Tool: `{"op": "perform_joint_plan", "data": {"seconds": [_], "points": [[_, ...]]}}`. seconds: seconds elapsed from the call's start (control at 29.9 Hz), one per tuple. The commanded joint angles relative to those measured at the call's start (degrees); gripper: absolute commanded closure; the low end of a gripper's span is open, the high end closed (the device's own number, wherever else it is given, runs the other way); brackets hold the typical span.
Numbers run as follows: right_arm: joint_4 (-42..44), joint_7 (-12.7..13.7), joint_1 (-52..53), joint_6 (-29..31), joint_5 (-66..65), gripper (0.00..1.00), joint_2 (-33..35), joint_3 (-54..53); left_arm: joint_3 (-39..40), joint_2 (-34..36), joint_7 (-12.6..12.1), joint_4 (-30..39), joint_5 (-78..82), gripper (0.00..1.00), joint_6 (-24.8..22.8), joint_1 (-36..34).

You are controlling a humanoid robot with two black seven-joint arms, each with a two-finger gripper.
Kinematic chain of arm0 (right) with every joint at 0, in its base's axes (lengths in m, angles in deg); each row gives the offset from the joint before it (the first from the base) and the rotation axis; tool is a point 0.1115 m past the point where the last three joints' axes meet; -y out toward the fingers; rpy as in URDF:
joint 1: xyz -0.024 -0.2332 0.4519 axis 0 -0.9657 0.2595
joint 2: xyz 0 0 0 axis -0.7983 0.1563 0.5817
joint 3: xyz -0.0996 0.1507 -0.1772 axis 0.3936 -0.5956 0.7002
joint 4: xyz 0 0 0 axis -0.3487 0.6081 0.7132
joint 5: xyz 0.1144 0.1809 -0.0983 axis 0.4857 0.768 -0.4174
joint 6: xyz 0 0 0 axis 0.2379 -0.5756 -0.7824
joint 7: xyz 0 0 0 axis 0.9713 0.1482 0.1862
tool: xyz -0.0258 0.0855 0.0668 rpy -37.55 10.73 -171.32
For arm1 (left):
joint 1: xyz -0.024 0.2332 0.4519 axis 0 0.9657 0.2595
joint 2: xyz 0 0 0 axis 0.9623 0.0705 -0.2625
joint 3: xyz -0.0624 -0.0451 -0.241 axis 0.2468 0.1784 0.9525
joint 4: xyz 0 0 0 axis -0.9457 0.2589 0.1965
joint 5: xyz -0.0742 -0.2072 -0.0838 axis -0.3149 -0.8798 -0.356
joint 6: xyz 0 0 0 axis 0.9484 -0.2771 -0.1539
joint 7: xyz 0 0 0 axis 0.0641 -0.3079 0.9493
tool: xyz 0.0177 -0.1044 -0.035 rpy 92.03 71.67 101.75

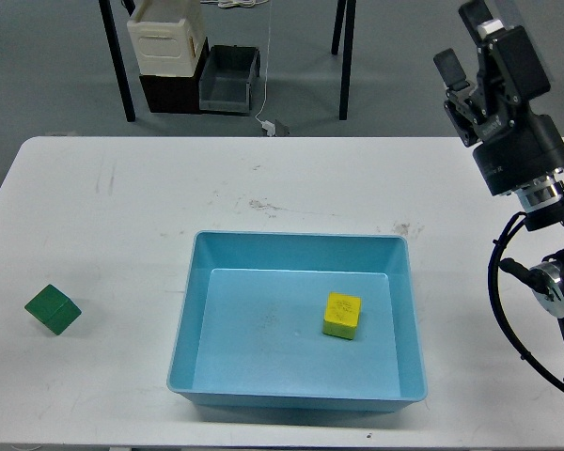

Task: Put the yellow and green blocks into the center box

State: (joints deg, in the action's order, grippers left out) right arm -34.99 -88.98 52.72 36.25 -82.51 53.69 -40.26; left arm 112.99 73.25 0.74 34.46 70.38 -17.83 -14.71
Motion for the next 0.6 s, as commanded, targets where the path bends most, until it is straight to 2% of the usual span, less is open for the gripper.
{"op": "perform_joint_plan", "data": {"seconds": [0.0,0.13,0.27,0.57], "points": [[-0.98,0.85,-7.33,-0.02,5.35,0.03,-1.07,-4.45,-4.58,7.51,-0.01,1.16,2.81,0.00,-5.17,-2.64],[-1.50,0.85,-11.90,-0.02,7.81,0.03,-1.07,-8.85,-12.22,16.56,-0.01,4.32,6.14,0.00,-5.17,-6.50],[-1.59,0.85,-15.68,0.34,13.08,0.03,-0.99,-10.87,-20.30,21.76,-0.01,5.65,14.21,0.00,-5.17,-10.81],[-1.94,0.41,-20.69,-0.01,16.43,0.03,-0.90,-14.22,-35.87,22.74,-0.01,6.79,39.60,0.01,-5.17,-16.44]]}}
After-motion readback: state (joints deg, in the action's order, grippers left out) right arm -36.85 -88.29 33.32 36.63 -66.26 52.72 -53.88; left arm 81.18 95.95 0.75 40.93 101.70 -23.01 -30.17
